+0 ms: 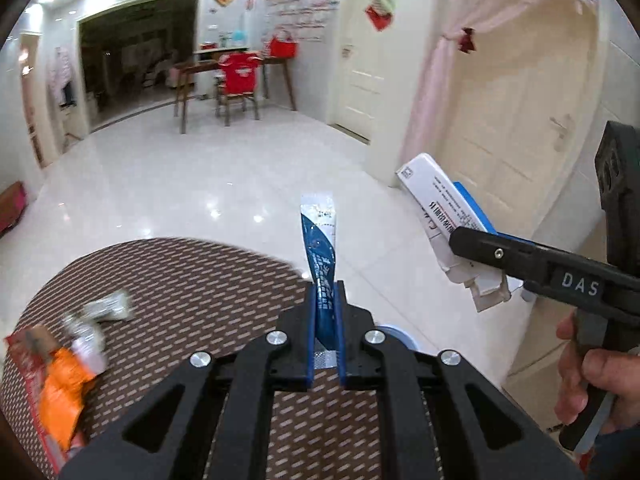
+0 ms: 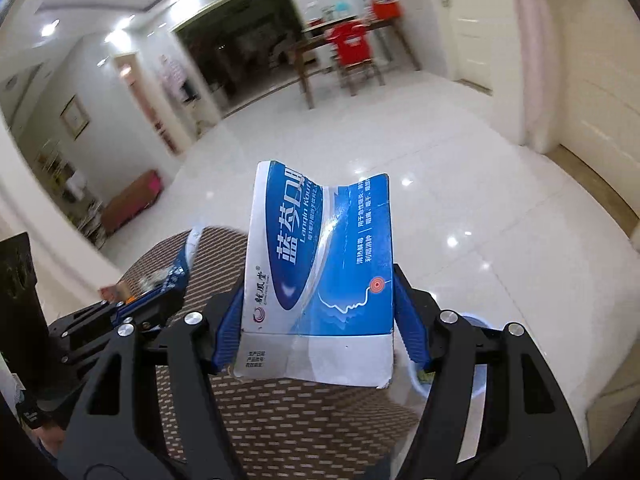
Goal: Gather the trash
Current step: 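Carry the toothpaste tube and box over the wastebasket with both tools, then open both tools to drop the tube and box into the wastebasket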
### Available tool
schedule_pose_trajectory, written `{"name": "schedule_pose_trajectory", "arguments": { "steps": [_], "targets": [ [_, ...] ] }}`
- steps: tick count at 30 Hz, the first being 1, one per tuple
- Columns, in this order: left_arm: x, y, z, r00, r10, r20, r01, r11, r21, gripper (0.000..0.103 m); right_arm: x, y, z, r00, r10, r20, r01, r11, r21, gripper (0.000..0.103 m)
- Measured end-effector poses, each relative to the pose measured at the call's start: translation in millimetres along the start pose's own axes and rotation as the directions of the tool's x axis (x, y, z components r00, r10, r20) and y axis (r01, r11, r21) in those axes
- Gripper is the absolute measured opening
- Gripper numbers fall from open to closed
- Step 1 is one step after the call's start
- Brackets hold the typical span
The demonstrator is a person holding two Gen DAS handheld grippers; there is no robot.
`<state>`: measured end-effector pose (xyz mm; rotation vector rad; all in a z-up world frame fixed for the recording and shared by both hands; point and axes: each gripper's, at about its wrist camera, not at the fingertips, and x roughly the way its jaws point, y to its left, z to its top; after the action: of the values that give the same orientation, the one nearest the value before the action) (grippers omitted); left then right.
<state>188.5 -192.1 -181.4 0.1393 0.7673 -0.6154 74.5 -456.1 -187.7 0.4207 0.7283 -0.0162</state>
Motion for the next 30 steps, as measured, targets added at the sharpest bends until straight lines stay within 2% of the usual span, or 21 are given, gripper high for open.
{"name": "schedule_pose_trajectory", "arguments": {
  "steps": [6,11,17,20,24,27,28,29,30],
  "targets": [
    [52,-47,11,0.993,-0.081,-0.092,0.084,0.996,0.031,0.008,-3,-67,-4,0.996,-0.087,-0.005,0.087,0.989,0.117,0.065],
    [100,-80,10,0.976,-0.114,-0.184,0.126,0.99,0.06,0.008,7,-116,-18,0.99,-0.134,-0.047,0.141,0.966,0.219,0.065],
    [167,-112,3,0.936,-0.103,-0.335,0.14,0.986,0.088,0.008,33,-167,-37,0.981,-0.14,-0.136,0.178,0.93,0.322,0.065],
    [199,-120,-5,0.904,-0.1,-0.415,0.149,0.985,0.087,0.008,45,-187,-44,0.977,-0.132,-0.169,0.186,0.913,0.362,0.066],
    [227,-133,-12,0.872,-0.095,-0.481,0.156,0.984,0.088,0.008,62,-207,-48,0.97,-0.123,-0.208,0.198,0.899,0.39,0.066],
    [245,-143,-7,0.861,-0.102,-0.499,0.164,0.983,0.082,0.01,73,-220,-52,0.967,-0.112,-0.228,0.2,0.889,0.413,0.069],
    [247,-142,-10,0.853,-0.108,-0.51,0.171,0.982,0.078,0.011,78,-224,-53,0.966,-0.105,-0.235,0.199,0.883,0.424,0.07],
    [255,-144,-9,0.835,-0.118,-0.537,0.185,0.98,0.074,0.023,83,-227,-54,0.966,-0.097,-0.239,0.195,0.88,0.433,0.071],
    [261,-148,-8,0.829,-0.113,-0.547,0.182,0.981,0.073,0.049,86,-231,-54,0.966,-0.088,-0.242,0.19,0.878,0.439,0.074]
  ]
}}
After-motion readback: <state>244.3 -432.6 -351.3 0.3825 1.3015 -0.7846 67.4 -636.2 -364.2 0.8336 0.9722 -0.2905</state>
